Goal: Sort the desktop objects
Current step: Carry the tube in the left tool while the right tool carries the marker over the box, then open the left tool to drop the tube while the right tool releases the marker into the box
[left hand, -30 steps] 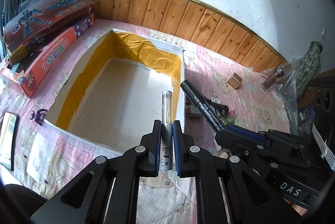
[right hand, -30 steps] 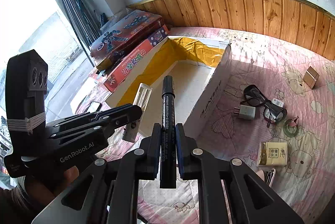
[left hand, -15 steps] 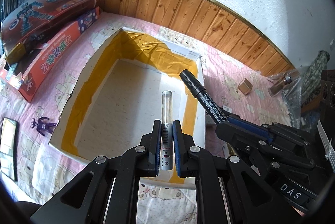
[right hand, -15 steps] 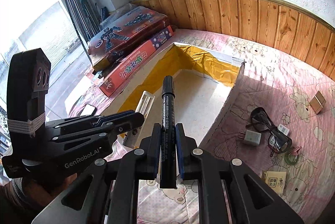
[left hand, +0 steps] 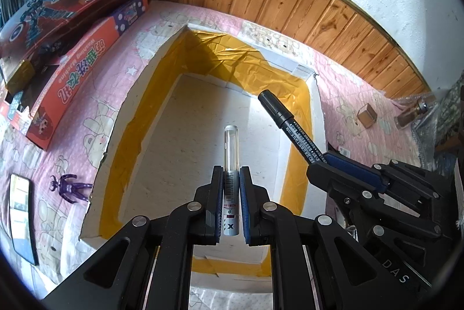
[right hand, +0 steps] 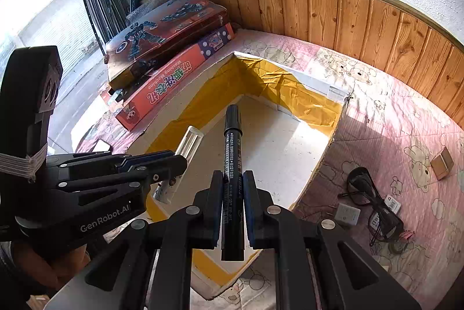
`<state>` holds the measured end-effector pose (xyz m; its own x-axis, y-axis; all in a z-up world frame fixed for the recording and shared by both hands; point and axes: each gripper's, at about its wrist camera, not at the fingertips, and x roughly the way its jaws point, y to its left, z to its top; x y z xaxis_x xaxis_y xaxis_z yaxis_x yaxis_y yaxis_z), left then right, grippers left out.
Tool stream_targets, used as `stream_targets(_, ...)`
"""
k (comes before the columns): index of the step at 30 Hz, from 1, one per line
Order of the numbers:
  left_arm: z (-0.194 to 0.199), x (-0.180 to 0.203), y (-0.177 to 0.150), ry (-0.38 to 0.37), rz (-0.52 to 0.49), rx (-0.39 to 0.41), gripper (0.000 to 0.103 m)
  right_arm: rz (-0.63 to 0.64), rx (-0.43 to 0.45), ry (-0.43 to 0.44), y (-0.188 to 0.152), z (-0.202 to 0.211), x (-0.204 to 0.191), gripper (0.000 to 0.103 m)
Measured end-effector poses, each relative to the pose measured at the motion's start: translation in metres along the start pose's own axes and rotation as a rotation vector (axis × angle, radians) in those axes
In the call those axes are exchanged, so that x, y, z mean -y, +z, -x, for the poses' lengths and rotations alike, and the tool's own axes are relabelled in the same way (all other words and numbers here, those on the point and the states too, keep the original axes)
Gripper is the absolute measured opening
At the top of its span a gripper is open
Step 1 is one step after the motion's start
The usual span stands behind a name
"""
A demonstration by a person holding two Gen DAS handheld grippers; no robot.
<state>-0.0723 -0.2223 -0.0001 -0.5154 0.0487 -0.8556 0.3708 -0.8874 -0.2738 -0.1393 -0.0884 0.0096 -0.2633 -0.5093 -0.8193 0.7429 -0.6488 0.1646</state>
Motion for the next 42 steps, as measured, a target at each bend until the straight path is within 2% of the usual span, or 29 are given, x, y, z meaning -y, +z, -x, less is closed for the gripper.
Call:
stream_targets(14,-0.044,-0.007,0.026,0.039,0.013,-0.089,0.011,0.011,-0.084,-0.075,0.026,-0.055,0.020,0.015)
stream_targets(22,-0.074,-0.010,0.042,0.017,0.050,-0.163,0.011,0.004,-0.141,-0.101,0.031,-0.085,0.035,0.015)
stream_targets(28,-0.103,-0.012,0.048,0.043,0.058,-0.201,0.011,0.046,-0.192,-0.151,0.034,-0.109,0.038,0.015)
stream_targets(37,-0.134,-0.017,0.059,0.093,0.079,-0.238,0.011,0.102,-0.207,-0.220,0.045,-0.121,0.041,0.015)
stream_targets(42,-0.143,-0.020,0.063,0.098,0.089,-0.253,0.012,0.204,-0.219,-0.273,0.052,-0.129,0.038,0.015)
